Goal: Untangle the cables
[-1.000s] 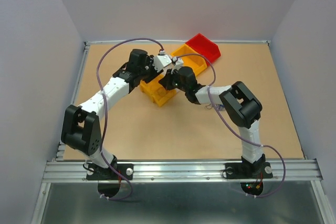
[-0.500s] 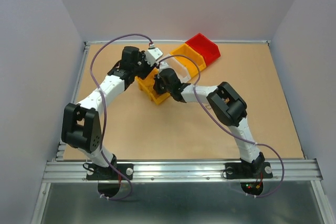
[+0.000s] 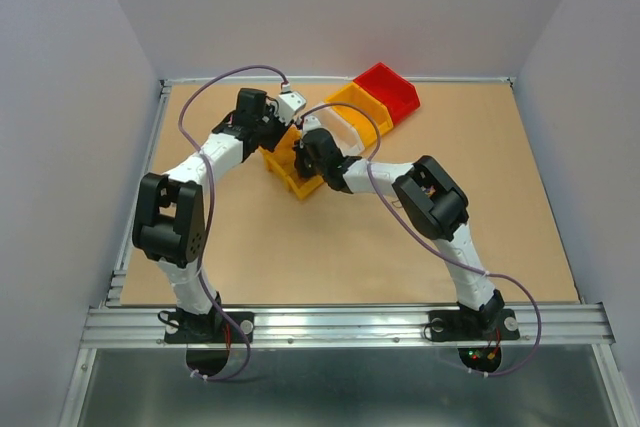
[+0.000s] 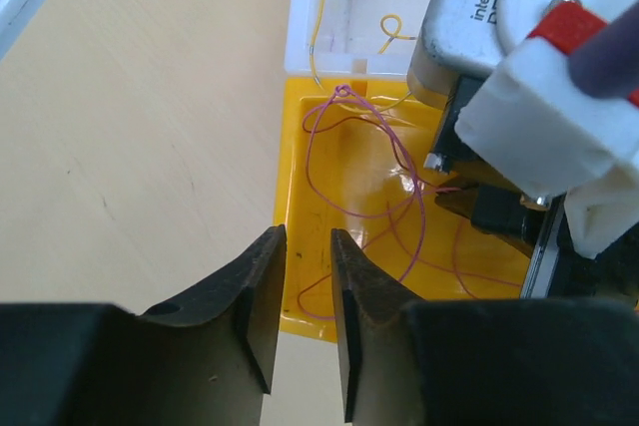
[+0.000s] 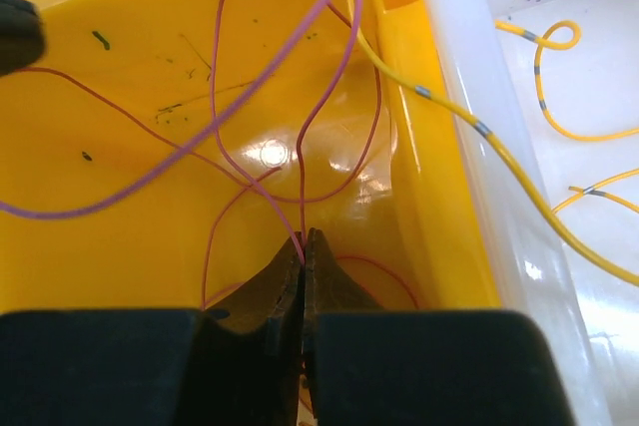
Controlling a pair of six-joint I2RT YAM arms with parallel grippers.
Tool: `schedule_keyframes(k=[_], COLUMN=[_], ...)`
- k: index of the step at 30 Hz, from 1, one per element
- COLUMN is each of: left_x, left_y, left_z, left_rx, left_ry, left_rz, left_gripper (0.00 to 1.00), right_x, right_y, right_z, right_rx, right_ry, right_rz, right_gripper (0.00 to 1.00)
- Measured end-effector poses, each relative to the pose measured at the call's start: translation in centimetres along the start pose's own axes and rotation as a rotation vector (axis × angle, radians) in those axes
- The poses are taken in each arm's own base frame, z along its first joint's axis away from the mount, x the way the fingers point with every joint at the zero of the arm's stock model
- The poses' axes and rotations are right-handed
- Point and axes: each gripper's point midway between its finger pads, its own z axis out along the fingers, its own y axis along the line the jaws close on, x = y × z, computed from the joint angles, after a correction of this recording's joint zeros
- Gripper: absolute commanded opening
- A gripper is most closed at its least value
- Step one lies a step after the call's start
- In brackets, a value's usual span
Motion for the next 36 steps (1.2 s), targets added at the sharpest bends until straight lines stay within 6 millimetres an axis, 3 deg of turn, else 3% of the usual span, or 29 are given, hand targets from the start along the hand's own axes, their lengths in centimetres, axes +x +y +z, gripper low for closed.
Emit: schedule_keyframes(k=[6,12,15,19,24,31,36], left_x=[0.3,0.4,0.6,0.6,0.7,0.8,0.9], left_y=[0.0,1.5,2.0,1.6,1.1,0.9,0.9], left_z=[0.6,0.4,0.3,0.7,0.6,0.6,0.6], left_rx=[0.022,0.030,0.036,0.062,0.087,0.094,0.095], left_ry=[0.014,-0.002,-0.004,0.000,0.002,0.007,0.010], left_rz=[-0.031,-0.087,-0.104,-0.111,-0.113,-0.116,-0.117], left_gripper=[0.26,0.24,0.23,0.22,0.22,0.22,0.22], right_x=[-1.5,-3.7,-3.3,-1.3,-1.5,-2.3,-5.0], right_y=[0.3,1.2,1.4,1.2,1.3,1.4,2.5], right_z=[0.0,0.9,1.7,3.1,3.2,2.2,-0.4], right_rx=[0.001,-0.019,-0.026,-0.029,-0.033,-0.001,0.004], right_ry=[-0.023,-0.072,-0.070,-0.046,-0.053,-0.066,-0.118], right_rz=[0.004,0.025,0.036,0.051,0.055,0.031,0.022], right_gripper=[0.05,0.07,0.08,0.08,0.15,0.29,0.42])
